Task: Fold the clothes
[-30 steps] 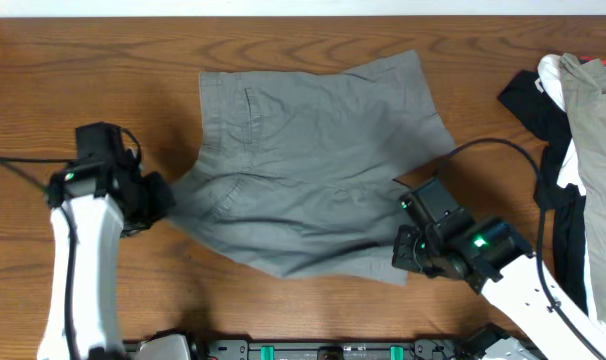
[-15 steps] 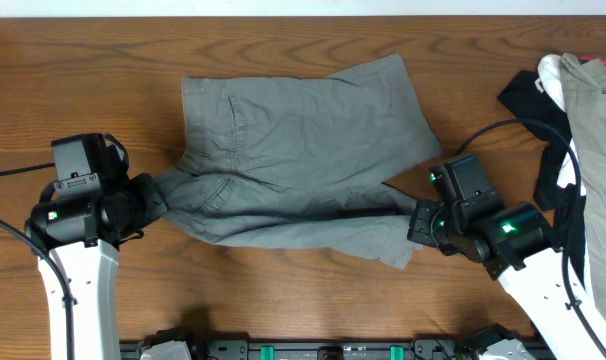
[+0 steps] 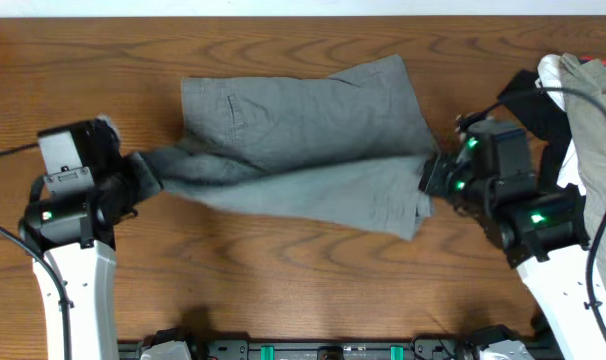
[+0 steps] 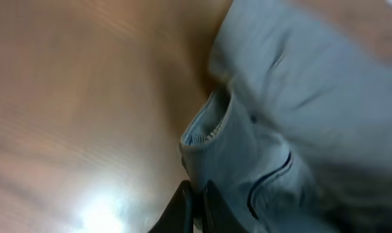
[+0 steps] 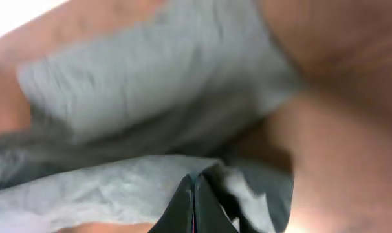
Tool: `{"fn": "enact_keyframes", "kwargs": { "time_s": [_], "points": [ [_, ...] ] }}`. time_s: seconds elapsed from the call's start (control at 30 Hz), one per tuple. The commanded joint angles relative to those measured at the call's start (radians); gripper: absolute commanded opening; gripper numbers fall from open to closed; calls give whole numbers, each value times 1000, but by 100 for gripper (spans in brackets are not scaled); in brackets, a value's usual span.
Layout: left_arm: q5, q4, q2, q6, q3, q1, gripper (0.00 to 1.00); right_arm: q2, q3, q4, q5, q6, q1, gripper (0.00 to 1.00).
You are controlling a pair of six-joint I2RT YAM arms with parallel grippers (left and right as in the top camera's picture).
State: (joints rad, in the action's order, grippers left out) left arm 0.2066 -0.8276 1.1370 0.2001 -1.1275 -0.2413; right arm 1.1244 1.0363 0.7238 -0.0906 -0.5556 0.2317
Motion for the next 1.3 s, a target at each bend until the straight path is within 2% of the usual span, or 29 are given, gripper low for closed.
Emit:
{"fn": "enact_keyframes", "kwargs": {
  "time_s": [0.0,0.27,0.53,0.6,0.7,0.83,0.93,0.97,1.1,1.27],
  "points": [
    [44,77,4,-27,-36,-4,6,34,25,-89,-36,6,-72,1],
    [96,201,140,-28,-36,0,6,212,25,-523,-177,6,-154,1],
    [123,337,304,-31,-36,31,6,478,27,-907,-292,-84,-155,1],
    [122,339,327,-31,-36,42,6,520,36,-888,-353,-125,-156,1],
    [122,308,339,-32,-36,50,6,560,38,-729,-428,-108,-153,4],
    [122,301,338,-35,-36,50,6,582,38,-508,-445,23,-127,24],
    [122,294,339,-35,-36,50,6,585,38,-459,-442,112,-90,41],
    [122,291,338,-35,-36,50,5,588,38,-457,-431,124,-77,43],
    [122,280,339,-35,-36,50,6,626,38,-460,-364,131,-40,45],
    [122,255,338,-36,-36,50,6,721,38,-507,-362,130,-34,42]
  ]
}}
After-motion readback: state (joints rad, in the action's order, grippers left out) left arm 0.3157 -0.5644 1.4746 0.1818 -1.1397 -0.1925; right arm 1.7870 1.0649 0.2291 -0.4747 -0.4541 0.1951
